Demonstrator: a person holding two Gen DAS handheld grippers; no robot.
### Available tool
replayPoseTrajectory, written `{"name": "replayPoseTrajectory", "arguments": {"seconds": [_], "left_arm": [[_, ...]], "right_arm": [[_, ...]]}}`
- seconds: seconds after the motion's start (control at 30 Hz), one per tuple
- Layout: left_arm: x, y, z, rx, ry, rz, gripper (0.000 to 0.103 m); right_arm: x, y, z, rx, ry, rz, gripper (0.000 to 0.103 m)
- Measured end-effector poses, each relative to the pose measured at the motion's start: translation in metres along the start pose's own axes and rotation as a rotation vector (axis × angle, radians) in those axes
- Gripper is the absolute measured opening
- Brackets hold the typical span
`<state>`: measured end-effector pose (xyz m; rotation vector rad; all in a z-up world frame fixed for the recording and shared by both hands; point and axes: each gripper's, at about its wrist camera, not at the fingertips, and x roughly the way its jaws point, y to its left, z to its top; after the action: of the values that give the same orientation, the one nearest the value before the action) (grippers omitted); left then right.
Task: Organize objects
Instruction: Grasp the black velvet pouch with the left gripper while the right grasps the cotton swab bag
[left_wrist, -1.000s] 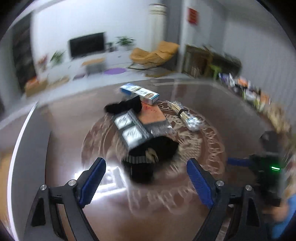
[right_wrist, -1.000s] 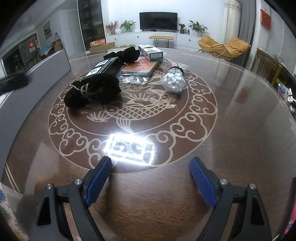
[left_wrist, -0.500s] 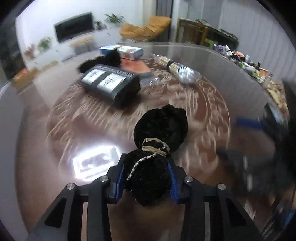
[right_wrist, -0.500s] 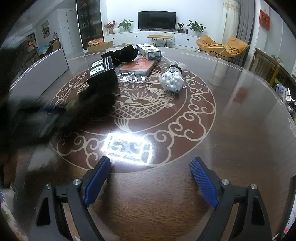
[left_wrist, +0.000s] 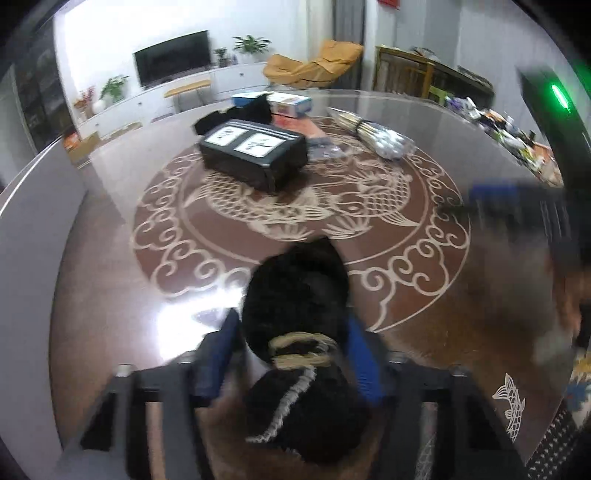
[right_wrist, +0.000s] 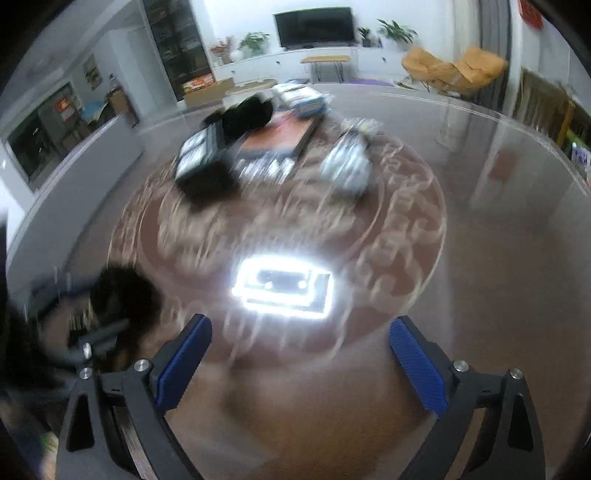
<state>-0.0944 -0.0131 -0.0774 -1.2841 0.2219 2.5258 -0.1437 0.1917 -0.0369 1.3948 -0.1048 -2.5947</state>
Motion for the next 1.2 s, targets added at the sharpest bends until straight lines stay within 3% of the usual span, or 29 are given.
{"name": "replayPoseTrajectory", "arguments": {"seconds": [0.1,0.17,0.3,0.37,0.53,0.7,0.87,1.0,1.2], "left_arm": [[-0.006,0.008,-0.008,-0.052,-0.013,0.016,0.035],[-0.010,0.009,-0.015,-0.072,-0.020,0.034,0.035],[-0.017,0.006,-0.023,-0.089,-0.022,0.054,0.035],[-0.020,0.007,-0.027,-0.099,-0.021,0.056,0.035],[-0.031,0.010,-0.040,-0.133,-0.023,0.018,0.035],[-0.056,0.017,-0.062,-0.243,-0.042,-0.091,0.035],[-0.098,0.021,-0.073,-0.279,-0.106,-0.112,0.035],[-0.144,0.033,-0.076,-0.304,-0.191,-0.098,0.035],[-0.217,0.073,-0.086,-0.348,-0.310,-0.001,0.035]], "right_arm": [[0.019,-0.014,0.064,0.048,0.033,-0.008,0.097],[0.046,-0.018,0.099,0.072,0.081,-0.013,0.087],[0.096,-0.024,0.122,0.118,0.196,-0.040,0.056],[0.094,-0.020,0.121,0.072,0.161,-0.102,0.030],[0.062,-0.024,0.075,0.077,0.161,-0.040,0.029],[-0.003,-0.044,-0.023,0.301,0.141,0.191,0.029],[-0.045,-0.027,-0.097,0.428,0.125,0.345,0.029],[-0.052,0.015,-0.102,0.364,0.134,0.378,0.029],[-0.071,0.124,-0.074,0.139,0.104,0.505,0.029]]}}
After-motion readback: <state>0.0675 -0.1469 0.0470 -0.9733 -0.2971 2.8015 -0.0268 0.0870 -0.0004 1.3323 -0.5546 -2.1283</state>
